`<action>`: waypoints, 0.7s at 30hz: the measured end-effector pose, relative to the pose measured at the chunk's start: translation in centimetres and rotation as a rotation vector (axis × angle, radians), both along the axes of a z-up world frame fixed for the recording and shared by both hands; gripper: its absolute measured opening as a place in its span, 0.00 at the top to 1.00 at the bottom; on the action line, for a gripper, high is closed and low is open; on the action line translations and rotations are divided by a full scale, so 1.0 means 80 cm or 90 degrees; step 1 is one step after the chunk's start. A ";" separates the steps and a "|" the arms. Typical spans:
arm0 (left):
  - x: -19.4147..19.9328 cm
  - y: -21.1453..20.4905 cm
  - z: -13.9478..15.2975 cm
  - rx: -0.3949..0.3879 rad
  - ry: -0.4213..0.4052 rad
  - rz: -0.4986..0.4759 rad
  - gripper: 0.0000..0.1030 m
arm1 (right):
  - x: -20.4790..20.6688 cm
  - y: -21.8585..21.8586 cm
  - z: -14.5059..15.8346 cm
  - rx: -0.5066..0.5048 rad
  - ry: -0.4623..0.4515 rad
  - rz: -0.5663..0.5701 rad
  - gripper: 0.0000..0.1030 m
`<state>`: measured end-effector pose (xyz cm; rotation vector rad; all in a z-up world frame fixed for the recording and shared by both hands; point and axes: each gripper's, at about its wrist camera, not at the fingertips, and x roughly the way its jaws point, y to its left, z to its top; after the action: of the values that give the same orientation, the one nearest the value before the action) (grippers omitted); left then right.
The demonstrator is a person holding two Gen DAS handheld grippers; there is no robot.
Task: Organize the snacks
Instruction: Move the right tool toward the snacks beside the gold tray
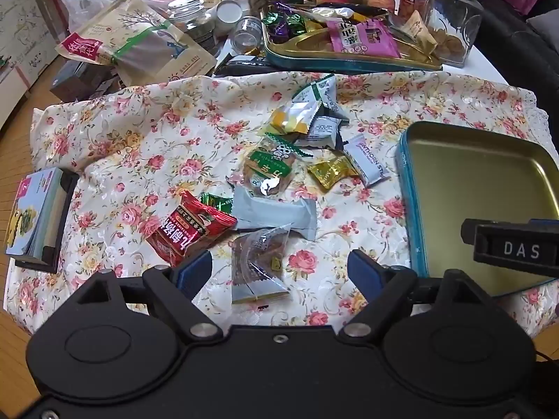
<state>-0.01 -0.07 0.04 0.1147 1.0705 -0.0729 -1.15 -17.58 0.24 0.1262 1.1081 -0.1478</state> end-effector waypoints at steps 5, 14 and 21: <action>0.009 0.004 0.006 -0.008 0.001 0.000 0.22 | -0.002 0.001 -0.005 -0.003 0.004 0.009 0.18; 0.006 0.004 0.000 -0.007 -0.015 0.010 0.22 | -0.001 0.004 -0.001 -0.005 0.017 0.027 0.18; 0.007 0.006 0.001 -0.009 -0.014 0.014 0.22 | 0.000 0.006 -0.003 -0.007 0.020 0.026 0.18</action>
<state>0.54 0.37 0.11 0.0899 1.0489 -0.0590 -1.16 -17.11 0.00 0.0910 1.1400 -0.1195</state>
